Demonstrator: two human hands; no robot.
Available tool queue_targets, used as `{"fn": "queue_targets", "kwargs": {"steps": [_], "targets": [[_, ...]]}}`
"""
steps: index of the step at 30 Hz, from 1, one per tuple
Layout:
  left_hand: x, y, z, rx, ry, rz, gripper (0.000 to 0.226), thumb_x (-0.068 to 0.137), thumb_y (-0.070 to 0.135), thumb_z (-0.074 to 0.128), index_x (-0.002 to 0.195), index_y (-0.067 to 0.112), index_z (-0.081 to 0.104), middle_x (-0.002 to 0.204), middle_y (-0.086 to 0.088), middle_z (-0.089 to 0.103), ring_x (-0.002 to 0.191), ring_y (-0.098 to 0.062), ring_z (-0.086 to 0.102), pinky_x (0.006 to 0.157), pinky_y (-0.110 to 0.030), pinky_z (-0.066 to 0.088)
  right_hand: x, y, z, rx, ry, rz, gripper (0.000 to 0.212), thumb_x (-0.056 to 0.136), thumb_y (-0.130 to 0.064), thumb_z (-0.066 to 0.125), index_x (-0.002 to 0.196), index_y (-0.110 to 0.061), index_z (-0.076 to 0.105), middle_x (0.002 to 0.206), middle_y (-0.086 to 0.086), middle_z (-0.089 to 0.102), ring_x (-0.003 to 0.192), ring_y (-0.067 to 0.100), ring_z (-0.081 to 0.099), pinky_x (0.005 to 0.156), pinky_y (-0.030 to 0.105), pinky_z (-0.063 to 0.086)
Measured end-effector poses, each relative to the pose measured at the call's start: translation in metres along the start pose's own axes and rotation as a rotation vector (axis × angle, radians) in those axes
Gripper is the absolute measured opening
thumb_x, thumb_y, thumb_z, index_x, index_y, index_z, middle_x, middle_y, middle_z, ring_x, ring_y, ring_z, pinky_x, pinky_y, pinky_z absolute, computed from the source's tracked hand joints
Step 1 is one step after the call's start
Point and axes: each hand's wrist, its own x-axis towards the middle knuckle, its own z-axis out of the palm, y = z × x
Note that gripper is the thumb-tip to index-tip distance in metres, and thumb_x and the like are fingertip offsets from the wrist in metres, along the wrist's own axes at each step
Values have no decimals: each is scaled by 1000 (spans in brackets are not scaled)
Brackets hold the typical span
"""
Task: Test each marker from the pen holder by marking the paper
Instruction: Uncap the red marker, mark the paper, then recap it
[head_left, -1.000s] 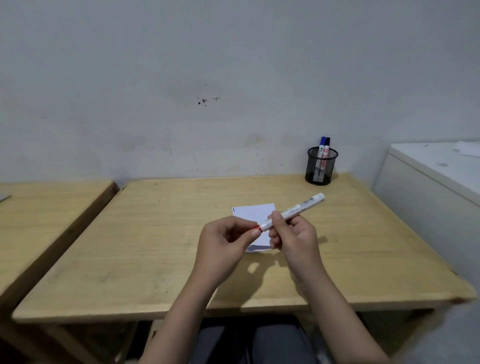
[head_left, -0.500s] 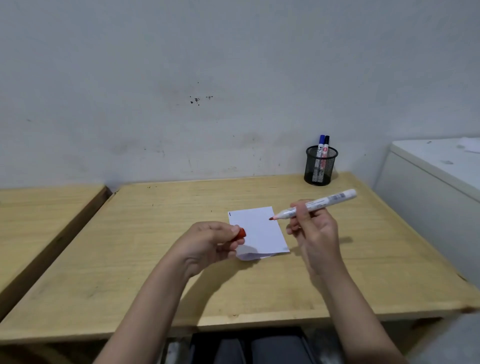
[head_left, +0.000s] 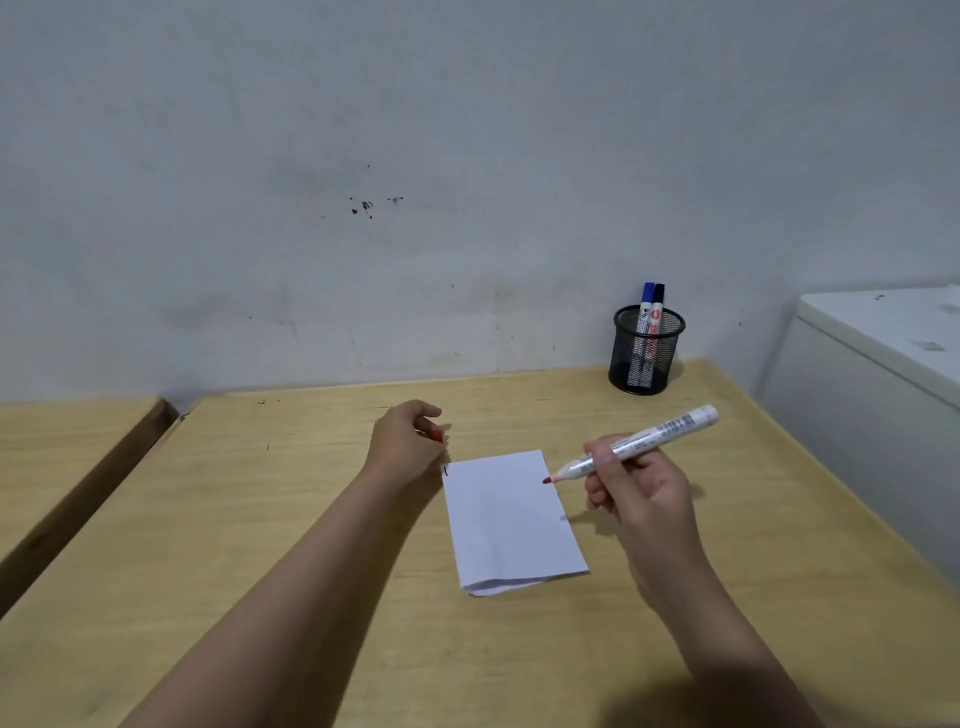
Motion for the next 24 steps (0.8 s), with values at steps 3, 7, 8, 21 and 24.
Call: {"fn": "queue_targets", "kwargs": {"steps": [3, 7, 8, 21, 24], "targets": [[5, -11, 3, -38, -14, -6, 46, 72, -8, 62, 115, 8, 59, 87, -6, 65, 79, -12, 65, 64, -10, 47, 10, 1, 2, 10, 24, 20, 23, 72, -30, 67, 81, -10, 64, 57, -5, 61, 55, 8, 53, 58, 26, 46], [-2, -16, -2, -148, -29, -4, 51, 74, -7, 65, 121, 8, 52, 92, -3, 62, 86, -15, 65, 75, -18, 47, 22, -1, 13, -35, -40, 14, 13, 78, -14, 71, 70, -13, 60, 53, -4, 57, 51, 12, 52, 55, 26, 45], [-7, -16, -5, -193, -6, -4, 46, 77, -5, 64, 120, 8, 52, 94, -4, 62, 85, -12, 64, 72, -13, 48, 25, -1, 18, -50, -51, 20, 16, 80, -9, 69, 69, -13, 59, 53, -3, 57, 50, 12, 52, 53, 25, 46], [-52, -28, -10, 365, -94, 155, 51, 58, 60, 70, 101, 39, 51, 107, 16, 49, 107, -7, 44, 85, -31, 22, 69, 50, 82, -148, -202, 323, 15, 80, -7, 67, 69, -9, 57, 77, 19, 72, 68, 24, 71, 65, 37, 59], [-53, -30, -10, 410, -80, 160, 52, 60, 63, 69, 103, 41, 53, 106, 14, 47, 105, -7, 41, 85, -32, 20, 65, 64, 80, -179, -221, 320, 25, 75, -19, 77, 69, -6, 58, 76, 20, 74, 67, 27, 71, 62, 34, 58]]}}
